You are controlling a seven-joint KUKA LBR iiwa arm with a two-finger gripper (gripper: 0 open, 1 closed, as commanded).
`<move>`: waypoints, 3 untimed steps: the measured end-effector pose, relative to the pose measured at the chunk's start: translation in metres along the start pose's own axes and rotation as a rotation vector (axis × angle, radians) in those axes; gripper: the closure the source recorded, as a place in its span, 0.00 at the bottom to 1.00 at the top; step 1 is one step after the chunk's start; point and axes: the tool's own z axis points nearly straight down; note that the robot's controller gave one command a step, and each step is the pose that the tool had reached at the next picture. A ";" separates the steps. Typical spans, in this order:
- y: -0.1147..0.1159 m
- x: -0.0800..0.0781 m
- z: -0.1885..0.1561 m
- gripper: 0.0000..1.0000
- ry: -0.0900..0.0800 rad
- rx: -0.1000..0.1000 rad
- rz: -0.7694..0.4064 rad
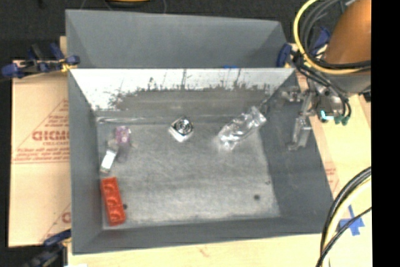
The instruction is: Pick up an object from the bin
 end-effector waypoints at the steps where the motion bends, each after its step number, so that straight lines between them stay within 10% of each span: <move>1: 0.025 -0.061 0.143 0.00 -0.017 0.004 -0.207; 3: 0.029 -0.054 0.118 0.00 -0.007 0.000 -0.187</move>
Offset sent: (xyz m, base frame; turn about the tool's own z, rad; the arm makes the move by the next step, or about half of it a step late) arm 0.0561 0.0275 -0.1499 -0.2093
